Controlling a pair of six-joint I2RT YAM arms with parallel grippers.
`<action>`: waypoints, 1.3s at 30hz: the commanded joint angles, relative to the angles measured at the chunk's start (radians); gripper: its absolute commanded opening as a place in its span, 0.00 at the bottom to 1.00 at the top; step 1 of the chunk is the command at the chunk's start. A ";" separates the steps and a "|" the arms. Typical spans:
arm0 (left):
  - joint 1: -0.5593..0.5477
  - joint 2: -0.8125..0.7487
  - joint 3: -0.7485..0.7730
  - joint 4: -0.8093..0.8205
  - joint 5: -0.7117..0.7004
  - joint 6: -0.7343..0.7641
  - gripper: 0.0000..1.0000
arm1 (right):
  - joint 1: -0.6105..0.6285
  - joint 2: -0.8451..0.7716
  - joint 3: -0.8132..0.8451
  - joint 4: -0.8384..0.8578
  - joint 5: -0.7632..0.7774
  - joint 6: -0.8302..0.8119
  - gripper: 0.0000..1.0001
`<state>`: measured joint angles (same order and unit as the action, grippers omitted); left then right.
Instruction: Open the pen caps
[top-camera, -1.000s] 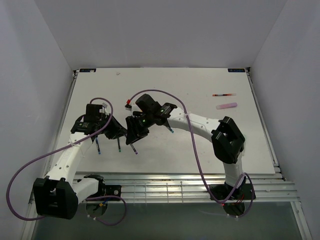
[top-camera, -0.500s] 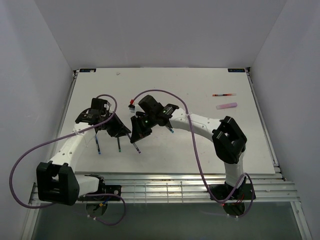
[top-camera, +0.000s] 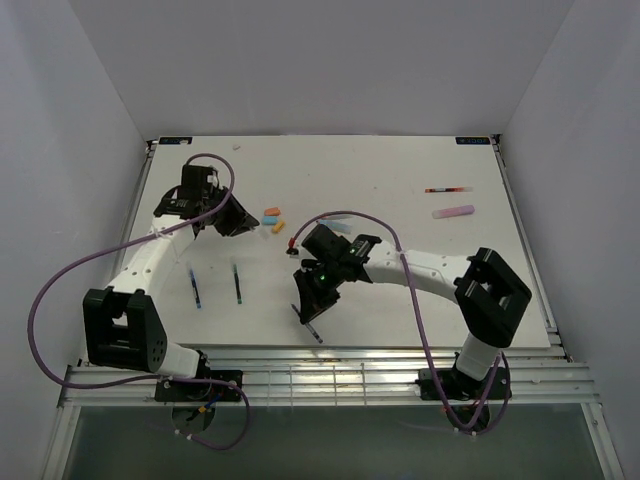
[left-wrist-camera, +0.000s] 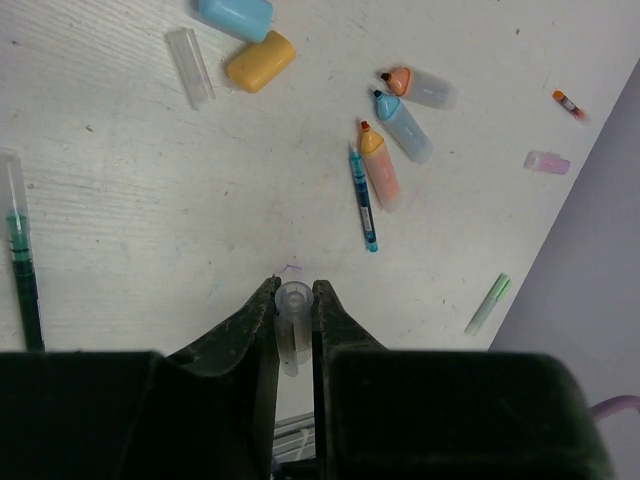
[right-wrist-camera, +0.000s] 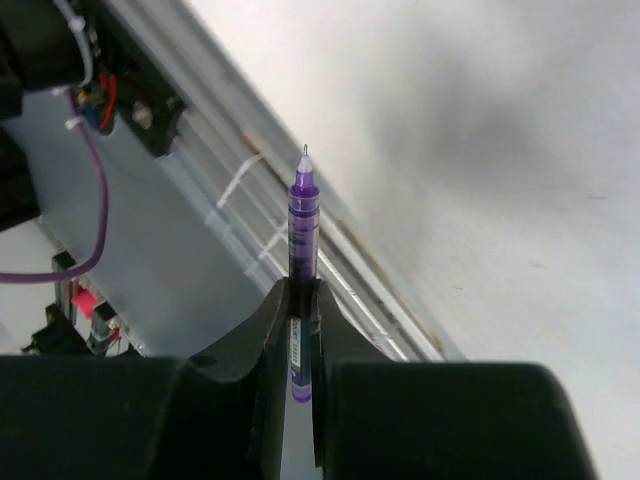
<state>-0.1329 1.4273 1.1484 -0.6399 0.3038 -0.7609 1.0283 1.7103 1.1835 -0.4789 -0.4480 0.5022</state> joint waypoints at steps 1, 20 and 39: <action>-0.002 0.001 -0.062 0.029 0.023 -0.020 0.00 | -0.112 0.020 0.117 -0.084 0.084 -0.091 0.08; -0.005 0.257 -0.058 0.092 0.034 -0.054 0.00 | -0.277 0.399 0.501 -0.320 0.402 -0.453 0.08; -0.005 0.340 -0.069 0.123 0.000 -0.058 0.30 | -0.277 0.448 0.490 -0.305 0.384 -0.465 0.16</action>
<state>-0.1349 1.7523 1.0595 -0.5362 0.3206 -0.8143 0.7509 2.1403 1.6424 -0.7689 -0.0647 0.0483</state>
